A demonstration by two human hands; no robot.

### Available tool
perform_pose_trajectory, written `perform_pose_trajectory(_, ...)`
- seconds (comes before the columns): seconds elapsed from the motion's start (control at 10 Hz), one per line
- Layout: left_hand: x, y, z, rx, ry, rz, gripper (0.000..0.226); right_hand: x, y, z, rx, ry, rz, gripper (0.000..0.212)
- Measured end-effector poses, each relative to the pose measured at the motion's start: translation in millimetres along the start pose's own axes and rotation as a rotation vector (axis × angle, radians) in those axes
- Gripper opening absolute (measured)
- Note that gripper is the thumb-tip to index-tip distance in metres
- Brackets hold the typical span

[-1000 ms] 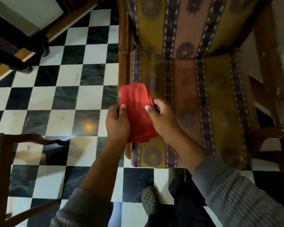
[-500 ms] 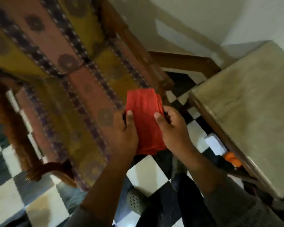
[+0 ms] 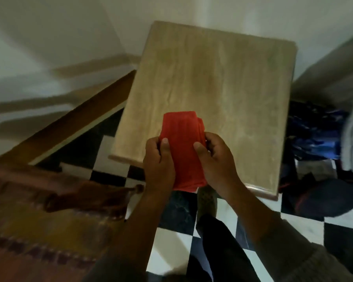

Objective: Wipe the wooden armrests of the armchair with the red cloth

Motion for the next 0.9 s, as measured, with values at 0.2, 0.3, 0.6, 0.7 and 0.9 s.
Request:
perform_pose_trajectory(0.2, 95.8, 58.3, 32.1, 0.061, 0.099, -0.099, 0.012, -53.5, 74.2, 40.3, 0.069, 0.040, 0.130, 0.041)
perform_pose_trajectory(0.3, 128.3, 83.5, 25.1, 0.077, 0.173, -0.110, 0.012, -59.0, 100.0, 67.9, 0.106, 0.008, 0.169, 0.045)
perform_pose_trajectory(0.6, 139.4, 119.0, -32.4, 0.029, 0.479, -0.231, 0.030, -33.9, 103.6, 123.0, 0.280, -0.114, 0.099, 0.052)
perform_pose_trajectory(0.7, 133.9, 118.7, -28.6, 0.072, 0.535, -0.298, 0.030, -29.9, 101.2, 121.9, 0.324, -0.106, 0.139, 0.055)
perform_pose_trajectory(0.9, 101.8, 113.1, -0.5, 0.209, 0.978, -0.400, 0.064, -24.3, 91.1, 88.8, 0.359, -0.421, 0.067, 0.077)
Point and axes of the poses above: each hand's wrist, its own y-axis towards the middle knuckle, its own x-axis out of the palm, z = x × y, the point moved 2 cm from there along y, towards the middle knuckle, and after that the axes turned 9 degrees about -x, right-handed, at the moved point
